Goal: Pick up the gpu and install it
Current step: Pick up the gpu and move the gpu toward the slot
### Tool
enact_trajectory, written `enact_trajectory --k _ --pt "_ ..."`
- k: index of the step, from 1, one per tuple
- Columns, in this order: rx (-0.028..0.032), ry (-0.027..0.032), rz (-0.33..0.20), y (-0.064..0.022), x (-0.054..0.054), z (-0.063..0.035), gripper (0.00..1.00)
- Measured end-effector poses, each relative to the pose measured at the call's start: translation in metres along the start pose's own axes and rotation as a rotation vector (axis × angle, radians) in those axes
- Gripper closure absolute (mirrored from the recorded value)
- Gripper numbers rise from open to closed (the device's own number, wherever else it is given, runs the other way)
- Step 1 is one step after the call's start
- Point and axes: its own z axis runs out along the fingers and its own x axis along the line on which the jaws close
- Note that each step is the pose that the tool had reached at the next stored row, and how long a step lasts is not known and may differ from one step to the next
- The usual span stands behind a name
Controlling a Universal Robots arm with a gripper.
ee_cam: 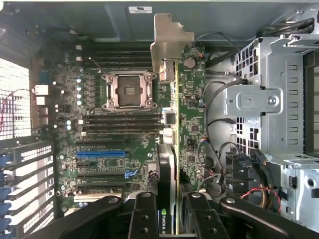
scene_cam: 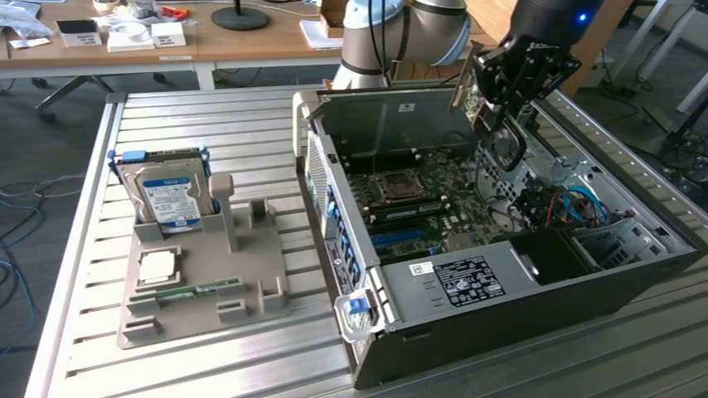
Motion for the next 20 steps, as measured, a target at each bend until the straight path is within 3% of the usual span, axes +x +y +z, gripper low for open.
enact_trajectory --k 8,20 --pt "-0.0001 0.0 0.0 0.0003 -0.004 0.0001 0.73" --pt "-0.0001 0.0004 0.0 0.0018 -0.036 0.001 0.73"
